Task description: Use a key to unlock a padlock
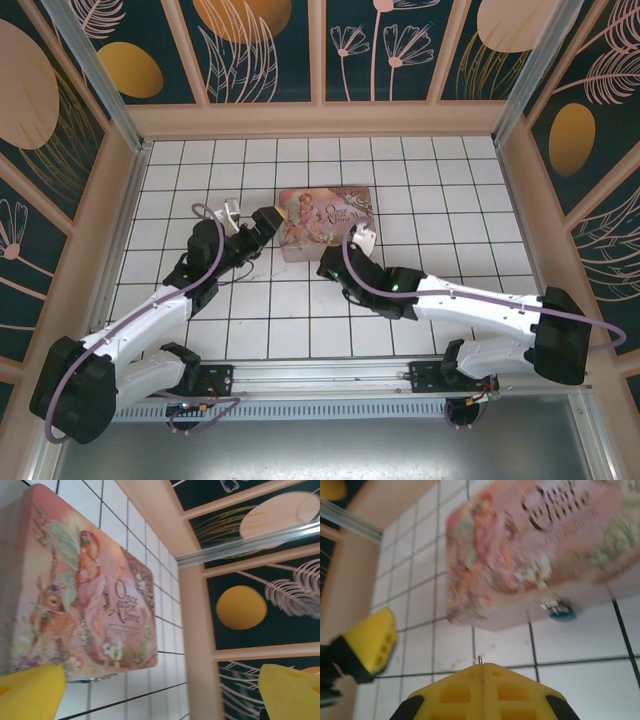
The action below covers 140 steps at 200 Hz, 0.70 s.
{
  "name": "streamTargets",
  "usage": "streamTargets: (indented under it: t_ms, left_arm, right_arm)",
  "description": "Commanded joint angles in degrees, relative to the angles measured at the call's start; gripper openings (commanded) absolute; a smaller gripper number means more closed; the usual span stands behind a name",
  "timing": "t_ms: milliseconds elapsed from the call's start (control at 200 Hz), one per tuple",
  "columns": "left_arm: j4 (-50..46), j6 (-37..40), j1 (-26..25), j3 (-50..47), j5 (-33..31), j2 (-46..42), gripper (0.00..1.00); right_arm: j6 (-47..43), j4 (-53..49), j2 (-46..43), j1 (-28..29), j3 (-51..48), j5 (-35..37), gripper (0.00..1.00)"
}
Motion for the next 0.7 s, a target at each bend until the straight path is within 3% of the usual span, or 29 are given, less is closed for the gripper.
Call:
streamTargets:
  t_ms: [0, 235, 696]
  left_arm:
    - [6.0, -9.6, 0.2, 1.1, 1.6, 0.3, 0.98]
    - [16.5, -23.9, 0.2, -0.7, 2.4, 1.7, 0.98]
    - [24.4, -33.6, 0.1, -1.7, 4.1, 6.2, 0.96]
  right_arm:
    - [-4.1, 1.7, -1.2, -1.9, 3.7, 1.8, 0.0]
    - [-5.0, 6.5, 0.3, -5.1, 7.5, 1.0, 0.0]
    - [-5.8, 12.8, 9.2, -6.3, 14.7, -2.5, 0.0]
